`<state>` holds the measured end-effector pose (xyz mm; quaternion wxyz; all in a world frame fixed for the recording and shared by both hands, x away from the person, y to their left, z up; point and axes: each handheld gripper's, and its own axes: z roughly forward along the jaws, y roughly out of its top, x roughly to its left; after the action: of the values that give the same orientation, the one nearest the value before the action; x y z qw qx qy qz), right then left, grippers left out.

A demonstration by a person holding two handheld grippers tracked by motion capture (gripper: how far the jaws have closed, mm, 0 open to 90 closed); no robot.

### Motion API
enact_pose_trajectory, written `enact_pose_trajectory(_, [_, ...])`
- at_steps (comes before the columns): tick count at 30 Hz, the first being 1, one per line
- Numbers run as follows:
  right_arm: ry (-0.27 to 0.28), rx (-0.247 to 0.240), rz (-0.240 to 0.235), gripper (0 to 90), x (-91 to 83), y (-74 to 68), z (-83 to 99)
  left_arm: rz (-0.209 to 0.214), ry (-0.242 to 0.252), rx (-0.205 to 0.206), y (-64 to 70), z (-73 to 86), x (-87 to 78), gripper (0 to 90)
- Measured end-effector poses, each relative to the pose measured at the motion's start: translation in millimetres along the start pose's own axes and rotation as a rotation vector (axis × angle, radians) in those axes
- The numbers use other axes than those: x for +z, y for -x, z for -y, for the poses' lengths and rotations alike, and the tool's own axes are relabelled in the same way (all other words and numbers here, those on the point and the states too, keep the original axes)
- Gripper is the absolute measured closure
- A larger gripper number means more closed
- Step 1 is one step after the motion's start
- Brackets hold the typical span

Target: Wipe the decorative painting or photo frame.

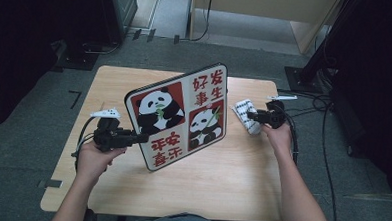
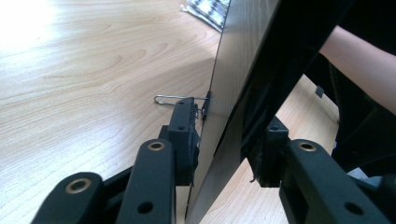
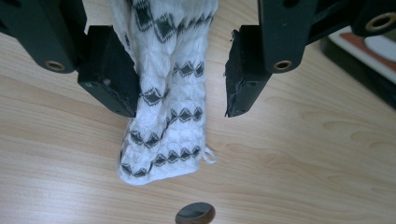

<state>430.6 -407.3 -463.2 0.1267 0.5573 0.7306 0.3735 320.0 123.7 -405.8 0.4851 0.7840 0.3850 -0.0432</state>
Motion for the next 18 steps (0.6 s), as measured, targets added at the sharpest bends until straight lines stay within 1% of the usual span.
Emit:
enact_pose_trajectory(3, [0.000,-0.028,-0.005,46.3,-8.5,-5.5,0.4,-0.003,0.002,0.000,-0.3,0.6,-1.0,64.6])
enact_pose_trajectory(6, [0.018,-0.050,-0.013,46.4,-18.2,-11.6,1.1,-0.005,0.003,-0.005,-1.0,0.8,-1.4,62.7])
enact_pose_trajectory(10, [0.024,-0.077,-0.017,46.4,-23.7,-20.0,1.9,-0.010,0.004,-0.003,-1.2,0.9,-1.3,61.0])
enact_pose_trajectory(16, [-0.013,-0.103,-0.026,45.9,-27.5,-31.6,4.9,-0.017,0.009,-0.001,-3.6,1.2,-1.0,57.1])
enact_pose_trajectory(18, [0.002,-0.107,-0.040,46.8,-29.8,-34.9,6.9,-0.023,0.013,0.001,-3.8,1.5,-1.2,56.3])
